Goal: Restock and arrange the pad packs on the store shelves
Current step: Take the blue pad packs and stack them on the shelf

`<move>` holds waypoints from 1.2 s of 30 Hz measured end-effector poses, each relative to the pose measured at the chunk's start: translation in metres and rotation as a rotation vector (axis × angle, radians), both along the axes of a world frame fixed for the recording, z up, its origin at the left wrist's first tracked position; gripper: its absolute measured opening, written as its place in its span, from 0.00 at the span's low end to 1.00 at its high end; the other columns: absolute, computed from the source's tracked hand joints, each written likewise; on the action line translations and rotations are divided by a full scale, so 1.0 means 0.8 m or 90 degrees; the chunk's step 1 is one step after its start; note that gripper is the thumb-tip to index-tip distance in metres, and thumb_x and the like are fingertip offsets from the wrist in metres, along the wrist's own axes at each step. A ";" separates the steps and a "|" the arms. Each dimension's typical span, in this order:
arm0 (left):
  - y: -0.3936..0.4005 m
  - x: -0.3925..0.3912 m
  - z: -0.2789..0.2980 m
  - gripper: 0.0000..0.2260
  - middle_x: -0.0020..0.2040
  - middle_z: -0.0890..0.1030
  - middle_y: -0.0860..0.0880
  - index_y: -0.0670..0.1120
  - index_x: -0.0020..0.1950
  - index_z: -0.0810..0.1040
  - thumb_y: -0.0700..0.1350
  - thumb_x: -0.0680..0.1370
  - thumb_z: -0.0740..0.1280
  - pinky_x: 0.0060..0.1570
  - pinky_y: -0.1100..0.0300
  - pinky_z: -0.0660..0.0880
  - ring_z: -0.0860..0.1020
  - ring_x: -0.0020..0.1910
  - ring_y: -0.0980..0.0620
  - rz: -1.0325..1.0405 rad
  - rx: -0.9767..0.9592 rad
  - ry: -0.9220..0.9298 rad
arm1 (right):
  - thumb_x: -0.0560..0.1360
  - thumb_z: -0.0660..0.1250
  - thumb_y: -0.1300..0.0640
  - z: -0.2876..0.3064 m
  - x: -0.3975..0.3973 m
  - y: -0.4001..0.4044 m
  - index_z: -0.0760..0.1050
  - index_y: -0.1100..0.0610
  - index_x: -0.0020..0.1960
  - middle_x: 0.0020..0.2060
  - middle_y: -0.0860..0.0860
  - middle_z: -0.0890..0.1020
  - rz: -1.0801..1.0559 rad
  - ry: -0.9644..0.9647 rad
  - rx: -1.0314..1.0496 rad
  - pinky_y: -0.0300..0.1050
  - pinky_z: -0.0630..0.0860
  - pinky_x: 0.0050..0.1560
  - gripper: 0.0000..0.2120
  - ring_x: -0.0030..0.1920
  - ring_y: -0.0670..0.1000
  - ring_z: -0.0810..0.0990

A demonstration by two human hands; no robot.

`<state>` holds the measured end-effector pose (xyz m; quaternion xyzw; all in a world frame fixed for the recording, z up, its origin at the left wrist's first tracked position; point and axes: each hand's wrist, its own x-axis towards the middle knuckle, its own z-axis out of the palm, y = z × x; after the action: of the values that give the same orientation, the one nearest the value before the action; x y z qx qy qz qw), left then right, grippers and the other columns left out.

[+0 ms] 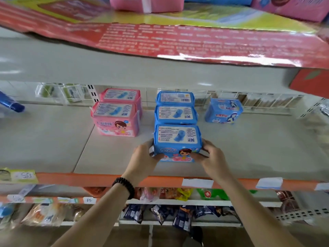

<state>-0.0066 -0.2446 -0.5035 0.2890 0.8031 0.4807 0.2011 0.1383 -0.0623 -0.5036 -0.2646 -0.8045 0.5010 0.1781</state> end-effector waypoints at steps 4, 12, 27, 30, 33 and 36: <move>0.008 -0.008 -0.004 0.21 0.60 0.83 0.53 0.46 0.68 0.77 0.35 0.76 0.71 0.47 0.77 0.74 0.81 0.55 0.54 0.023 0.000 0.003 | 0.74 0.74 0.62 -0.002 -0.011 0.005 0.76 0.56 0.67 0.60 0.45 0.79 0.004 0.001 0.026 0.22 0.71 0.52 0.21 0.55 0.34 0.76; 0.011 -0.014 -0.013 0.23 0.61 0.82 0.53 0.47 0.70 0.75 0.36 0.76 0.71 0.56 0.64 0.79 0.80 0.57 0.54 0.033 0.003 0.017 | 0.76 0.73 0.61 -0.001 -0.018 0.007 0.74 0.57 0.69 0.59 0.47 0.79 0.003 -0.024 0.023 0.19 0.70 0.44 0.22 0.55 0.40 0.77; 0.029 -0.052 -0.003 0.40 0.60 0.78 0.58 0.51 0.74 0.64 0.38 0.67 0.80 0.62 0.52 0.77 0.77 0.62 0.53 -0.103 -0.046 -0.007 | 0.77 0.70 0.62 0.022 -0.030 0.017 0.57 0.47 0.77 0.66 0.44 0.73 0.142 -0.130 -0.033 0.50 0.72 0.70 0.35 0.68 0.44 0.70; 0.032 -0.057 -0.004 0.38 0.60 0.79 0.56 0.50 0.73 0.67 0.40 0.67 0.81 0.62 0.52 0.77 0.78 0.61 0.53 -0.105 -0.065 0.027 | 0.78 0.67 0.64 0.022 -0.031 0.017 0.54 0.48 0.78 0.65 0.45 0.74 0.137 -0.134 -0.025 0.44 0.71 0.67 0.35 0.66 0.44 0.71; 0.036 -0.061 -0.002 0.36 0.59 0.78 0.57 0.49 0.72 0.67 0.40 0.68 0.80 0.61 0.55 0.77 0.77 0.60 0.54 -0.109 -0.060 0.046 | 0.79 0.67 0.65 0.025 -0.037 0.019 0.53 0.46 0.78 0.64 0.42 0.73 0.142 -0.130 -0.016 0.42 0.71 0.66 0.36 0.65 0.43 0.71; 0.037 -0.061 -0.003 0.37 0.60 0.77 0.57 0.50 0.74 0.65 0.39 0.69 0.79 0.60 0.58 0.75 0.77 0.60 0.55 -0.106 -0.048 0.041 | 0.79 0.66 0.65 0.026 -0.040 0.024 0.51 0.46 0.79 0.65 0.41 0.71 0.156 -0.143 -0.011 0.43 0.70 0.68 0.36 0.67 0.43 0.69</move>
<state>-0.0553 -0.2148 -0.5059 0.3624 0.7996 0.4226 0.2254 0.1061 -0.0433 -0.4828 -0.2203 -0.8412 0.4933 0.0219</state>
